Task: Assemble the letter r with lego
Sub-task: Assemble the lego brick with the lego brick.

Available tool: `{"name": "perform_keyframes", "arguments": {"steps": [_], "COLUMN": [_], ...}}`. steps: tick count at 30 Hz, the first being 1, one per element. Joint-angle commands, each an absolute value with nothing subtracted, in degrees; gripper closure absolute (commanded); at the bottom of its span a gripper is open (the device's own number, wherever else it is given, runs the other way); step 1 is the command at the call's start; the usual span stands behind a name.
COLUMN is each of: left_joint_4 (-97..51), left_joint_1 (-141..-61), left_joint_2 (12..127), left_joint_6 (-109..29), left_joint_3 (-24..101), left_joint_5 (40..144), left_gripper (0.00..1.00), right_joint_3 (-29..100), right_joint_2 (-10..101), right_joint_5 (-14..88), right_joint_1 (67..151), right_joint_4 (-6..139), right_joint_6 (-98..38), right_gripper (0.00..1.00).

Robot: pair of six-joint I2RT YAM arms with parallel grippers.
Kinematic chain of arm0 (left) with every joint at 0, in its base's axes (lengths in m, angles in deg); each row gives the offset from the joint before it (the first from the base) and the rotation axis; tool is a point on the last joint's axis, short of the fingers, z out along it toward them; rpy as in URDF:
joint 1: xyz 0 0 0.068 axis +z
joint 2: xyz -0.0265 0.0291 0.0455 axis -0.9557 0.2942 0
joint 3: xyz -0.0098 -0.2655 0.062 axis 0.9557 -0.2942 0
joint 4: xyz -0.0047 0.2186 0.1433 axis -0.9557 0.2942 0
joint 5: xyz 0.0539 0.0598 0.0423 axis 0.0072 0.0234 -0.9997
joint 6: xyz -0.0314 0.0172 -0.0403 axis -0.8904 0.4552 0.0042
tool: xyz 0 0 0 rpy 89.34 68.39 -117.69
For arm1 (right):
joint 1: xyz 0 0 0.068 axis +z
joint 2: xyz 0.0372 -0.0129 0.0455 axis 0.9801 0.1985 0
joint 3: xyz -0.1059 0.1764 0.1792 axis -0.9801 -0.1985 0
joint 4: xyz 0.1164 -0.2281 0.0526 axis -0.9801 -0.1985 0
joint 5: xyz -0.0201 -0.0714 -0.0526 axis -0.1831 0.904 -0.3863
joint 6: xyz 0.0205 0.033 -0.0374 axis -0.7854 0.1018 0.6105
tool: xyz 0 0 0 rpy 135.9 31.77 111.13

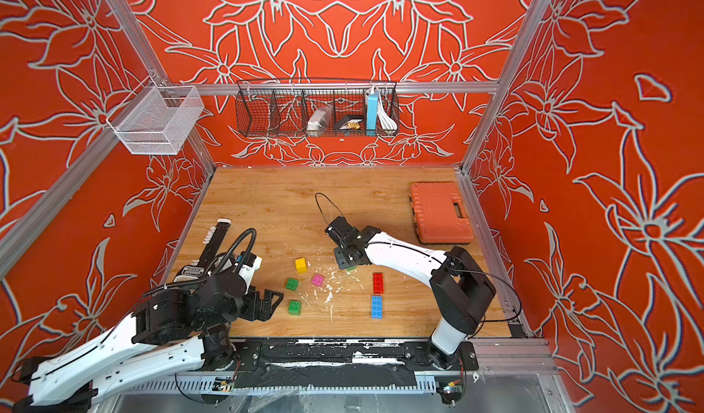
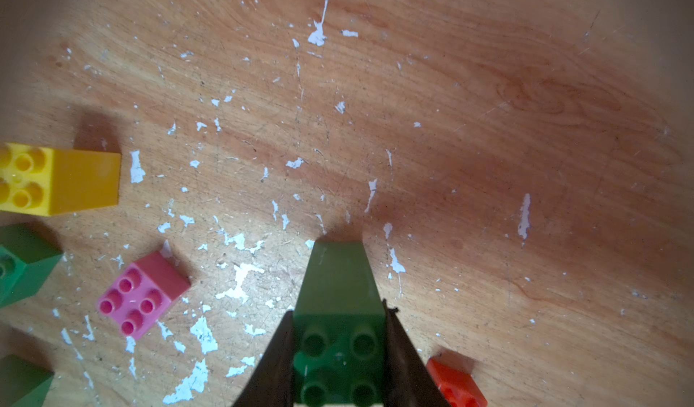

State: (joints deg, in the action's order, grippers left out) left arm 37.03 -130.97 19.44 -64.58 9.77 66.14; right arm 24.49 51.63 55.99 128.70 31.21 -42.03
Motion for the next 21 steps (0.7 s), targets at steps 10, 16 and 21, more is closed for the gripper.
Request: {"name": "perform_keyframes", "arguments": {"steps": [10, 16, 21], "left_joint_4": [37.47, 37.32, 37.26], "left_joint_1": [-131.25, -131.26, -131.29], "left_joint_2": [19.48, 19.31, 19.30], "left_joint_6": [-65.09, -65.09, -65.19], "left_joint_3": [10.48, 10.39, 10.30], "left_joint_5": [64.91, 64.91, 65.09], "left_gripper": [0.01, 0.01, 0.01], "right_joint_3": [27.75, 28.31, 28.57], "right_joint_2": [50.55, 48.96, 49.38], "right_joint_5": [56.63, 56.30, 56.51], "right_joint_1": [128.39, 128.45, 128.36], "right_joint_4": [25.02, 24.80, 23.79], "right_joint_6": [-42.01, -41.84, -41.47], "right_gripper": [0.30, 0.23, 0.23]}}
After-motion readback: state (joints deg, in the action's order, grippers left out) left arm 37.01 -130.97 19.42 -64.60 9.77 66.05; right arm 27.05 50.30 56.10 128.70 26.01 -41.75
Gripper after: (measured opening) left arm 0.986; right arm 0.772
